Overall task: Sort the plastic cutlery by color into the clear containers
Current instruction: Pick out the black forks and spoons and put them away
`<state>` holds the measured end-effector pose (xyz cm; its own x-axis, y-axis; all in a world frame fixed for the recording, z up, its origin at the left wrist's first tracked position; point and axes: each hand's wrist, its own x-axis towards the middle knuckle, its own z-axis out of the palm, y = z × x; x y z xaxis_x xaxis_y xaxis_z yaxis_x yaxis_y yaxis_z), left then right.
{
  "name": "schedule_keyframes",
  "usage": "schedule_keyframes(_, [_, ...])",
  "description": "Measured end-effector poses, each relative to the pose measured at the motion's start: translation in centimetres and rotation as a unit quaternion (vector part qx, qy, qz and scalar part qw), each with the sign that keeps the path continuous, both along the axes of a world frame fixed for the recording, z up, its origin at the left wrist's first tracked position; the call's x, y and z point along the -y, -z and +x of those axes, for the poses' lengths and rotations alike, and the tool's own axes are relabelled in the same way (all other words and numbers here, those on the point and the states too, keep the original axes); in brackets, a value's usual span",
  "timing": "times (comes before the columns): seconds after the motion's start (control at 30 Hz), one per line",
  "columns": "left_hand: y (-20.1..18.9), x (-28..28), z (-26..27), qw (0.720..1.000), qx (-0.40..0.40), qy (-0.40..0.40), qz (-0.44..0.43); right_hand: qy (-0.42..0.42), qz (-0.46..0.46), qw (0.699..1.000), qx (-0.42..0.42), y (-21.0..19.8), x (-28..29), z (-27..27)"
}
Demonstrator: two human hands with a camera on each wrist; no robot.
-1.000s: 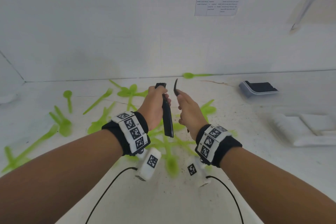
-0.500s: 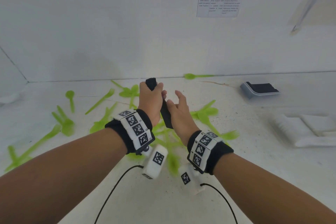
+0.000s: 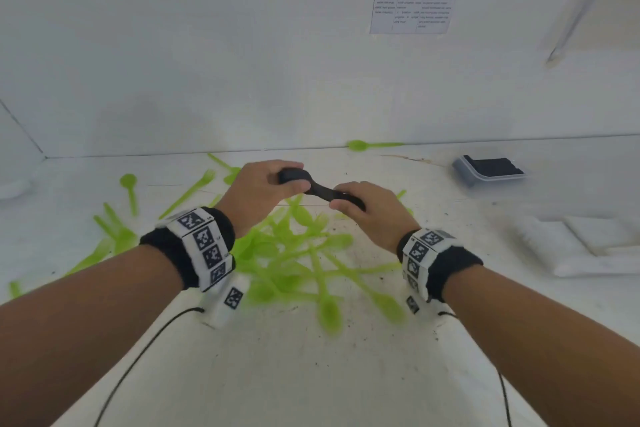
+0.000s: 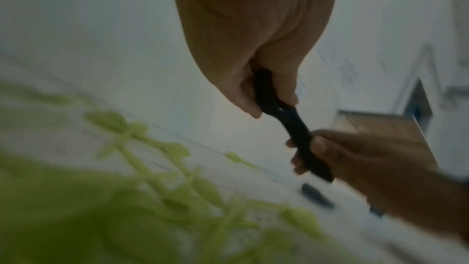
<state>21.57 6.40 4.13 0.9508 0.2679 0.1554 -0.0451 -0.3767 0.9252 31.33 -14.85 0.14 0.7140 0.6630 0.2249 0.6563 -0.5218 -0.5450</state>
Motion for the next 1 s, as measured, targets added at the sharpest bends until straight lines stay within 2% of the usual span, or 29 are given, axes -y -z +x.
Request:
schedule_keyframes(0.07, [0.4,-0.5,-0.6,0.989,-0.015,0.037,0.14,-0.02,-0.099,0.992,0.071,-0.7,1.2,1.3])
schedule_keyframes(0.1, [0.7,-0.4,-0.7,0.986,-0.016,0.045,0.162,-0.027,-0.141,0.985,0.092,-1.1,1.7,1.6])
schedule_keyframes(0.2, [1.2,0.7,0.0,0.988,0.005,0.042,0.149,-0.02,-0.183,0.975,0.123,-2.2,3.2,2.2])
schedule_keyframes(0.53, [0.7,8.4,6.0,0.982,0.024,0.065,0.178,0.028,-0.181,0.973,0.142,-4.1,11.7,5.0])
schedule_keyframes(0.7, [0.0,15.6,10.9,0.98,0.051,0.052,0.185,0.038,-0.184,0.972,0.144,-5.4,18.6,9.3])
schedule_keyframes(0.87, [-0.4,24.0,15.6,0.983,0.034,0.037,0.175,0.034,-0.198,0.973,0.113,-6.7,26.5,13.9])
schedule_keyframes(1.0, [-0.2,28.7,18.5,0.981,0.023,0.027,0.189,0.025,-0.215,0.973,0.086,-6.8,30.7,17.1])
